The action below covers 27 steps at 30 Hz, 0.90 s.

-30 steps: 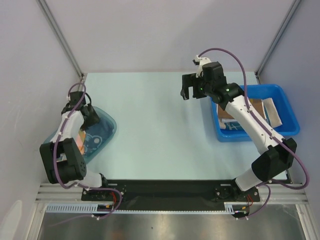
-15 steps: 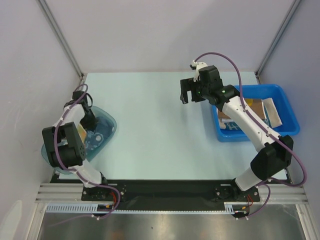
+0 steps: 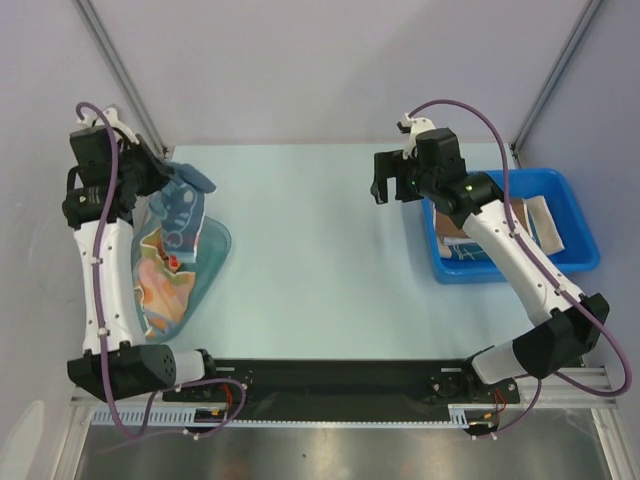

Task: Fold and stack the towels
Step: Grab crumpled towel, then move the towel to the center of the board

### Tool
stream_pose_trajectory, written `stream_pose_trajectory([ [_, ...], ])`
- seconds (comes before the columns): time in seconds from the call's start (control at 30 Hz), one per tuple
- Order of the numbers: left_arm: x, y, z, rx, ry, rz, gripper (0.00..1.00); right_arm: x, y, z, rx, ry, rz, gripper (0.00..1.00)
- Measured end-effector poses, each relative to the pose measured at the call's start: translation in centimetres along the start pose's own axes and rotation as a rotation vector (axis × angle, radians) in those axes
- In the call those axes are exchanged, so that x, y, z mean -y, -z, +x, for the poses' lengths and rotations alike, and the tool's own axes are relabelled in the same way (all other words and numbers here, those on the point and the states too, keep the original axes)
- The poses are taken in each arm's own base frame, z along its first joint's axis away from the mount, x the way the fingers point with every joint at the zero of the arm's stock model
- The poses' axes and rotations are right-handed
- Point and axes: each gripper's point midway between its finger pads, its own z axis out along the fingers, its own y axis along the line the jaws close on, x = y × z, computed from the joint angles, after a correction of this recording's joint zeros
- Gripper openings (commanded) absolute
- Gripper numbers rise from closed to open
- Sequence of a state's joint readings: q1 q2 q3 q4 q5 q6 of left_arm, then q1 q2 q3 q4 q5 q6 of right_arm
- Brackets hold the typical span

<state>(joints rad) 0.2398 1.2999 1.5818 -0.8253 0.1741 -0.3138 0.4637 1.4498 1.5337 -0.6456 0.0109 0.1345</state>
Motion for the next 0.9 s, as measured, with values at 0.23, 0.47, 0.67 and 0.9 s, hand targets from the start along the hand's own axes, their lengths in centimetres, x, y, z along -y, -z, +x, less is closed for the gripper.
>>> stream_pose_trajectory([
  [0.23, 15.0, 4.7, 2.5, -0.038, -0.097, 0.565, 0.0, -0.1, 3.2, -0.6, 0.057, -0.05, -0.001, 1.0],
  [0.47, 19.7, 5.1, 20.0, -0.384, -0.143, 0.799, 0.03, 1.2, 4.4, 2.2, 0.036, -0.084, 0.06, 1.0],
  [0.67, 11.9, 3.6, 37.6, -0.756, -0.146, 0.586, 0.17, 2.6, 2.3, 8.7, -0.146, -0.086, 0.126, 0.97],
  [0.9, 10.7, 6.0, 39.3, -0.744, -0.134, 0.605, 0.61, 0.6, -0.2, 10.9, -0.236, -0.098, 0.105, 0.77],
])
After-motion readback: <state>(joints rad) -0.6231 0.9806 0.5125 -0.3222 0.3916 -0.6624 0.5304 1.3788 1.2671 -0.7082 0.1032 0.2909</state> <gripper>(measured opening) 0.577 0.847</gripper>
